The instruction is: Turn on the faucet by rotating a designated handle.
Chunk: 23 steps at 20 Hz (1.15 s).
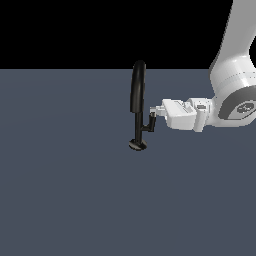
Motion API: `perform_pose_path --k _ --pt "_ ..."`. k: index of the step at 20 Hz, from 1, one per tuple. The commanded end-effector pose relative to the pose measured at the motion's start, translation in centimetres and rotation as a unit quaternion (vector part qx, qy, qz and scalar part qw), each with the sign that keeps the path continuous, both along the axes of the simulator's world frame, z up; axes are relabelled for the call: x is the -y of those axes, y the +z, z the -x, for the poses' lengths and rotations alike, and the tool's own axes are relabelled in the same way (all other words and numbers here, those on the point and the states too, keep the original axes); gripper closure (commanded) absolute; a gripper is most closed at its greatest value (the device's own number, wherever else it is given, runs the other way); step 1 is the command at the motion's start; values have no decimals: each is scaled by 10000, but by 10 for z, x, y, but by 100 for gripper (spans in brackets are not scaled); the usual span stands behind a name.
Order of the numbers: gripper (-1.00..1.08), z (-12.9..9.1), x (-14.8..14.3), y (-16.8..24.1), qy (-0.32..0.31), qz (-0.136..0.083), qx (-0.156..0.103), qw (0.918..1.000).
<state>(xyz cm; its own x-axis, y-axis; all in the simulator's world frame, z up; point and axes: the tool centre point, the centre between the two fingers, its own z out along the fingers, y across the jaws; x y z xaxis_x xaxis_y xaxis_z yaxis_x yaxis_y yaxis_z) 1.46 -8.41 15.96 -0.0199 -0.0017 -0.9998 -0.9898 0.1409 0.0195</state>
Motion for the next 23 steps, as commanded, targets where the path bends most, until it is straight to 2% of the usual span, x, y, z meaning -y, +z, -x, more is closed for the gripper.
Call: perform_pose_path --k 1,10,11,12,23 --pt "108 14 -2 -9 14 -24 -78 10000" --pt "108 47 -6 -21 25 -35 -92 9999" --pt "108 47 -6 -21 25 -35 -92 9999" --pt "108 37 -5 -11 18 -9 16 10000" --pt "108 67 -9 -75 27 -36 -95 9999"
